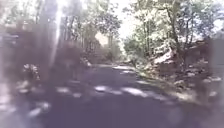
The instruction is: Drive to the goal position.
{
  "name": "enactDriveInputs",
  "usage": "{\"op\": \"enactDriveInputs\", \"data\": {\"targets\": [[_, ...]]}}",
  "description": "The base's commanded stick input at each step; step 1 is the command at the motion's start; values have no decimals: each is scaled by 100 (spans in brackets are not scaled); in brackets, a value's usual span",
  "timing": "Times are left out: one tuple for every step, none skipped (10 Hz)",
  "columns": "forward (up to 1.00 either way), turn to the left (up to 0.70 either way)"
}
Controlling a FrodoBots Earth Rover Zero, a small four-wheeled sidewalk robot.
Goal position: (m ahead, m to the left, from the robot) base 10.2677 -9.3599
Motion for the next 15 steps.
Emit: {"op": "enactDriveInputs", "data": {"targets": [[45, 0], [45, 0], [45, 0], [45, 0], [45, 0], [45, 0], [45, 0], [45, 0], [45, 0], [45, 0], [45, 0], [45, 0], [45, 0], [45, 0], [45, 27]]}}
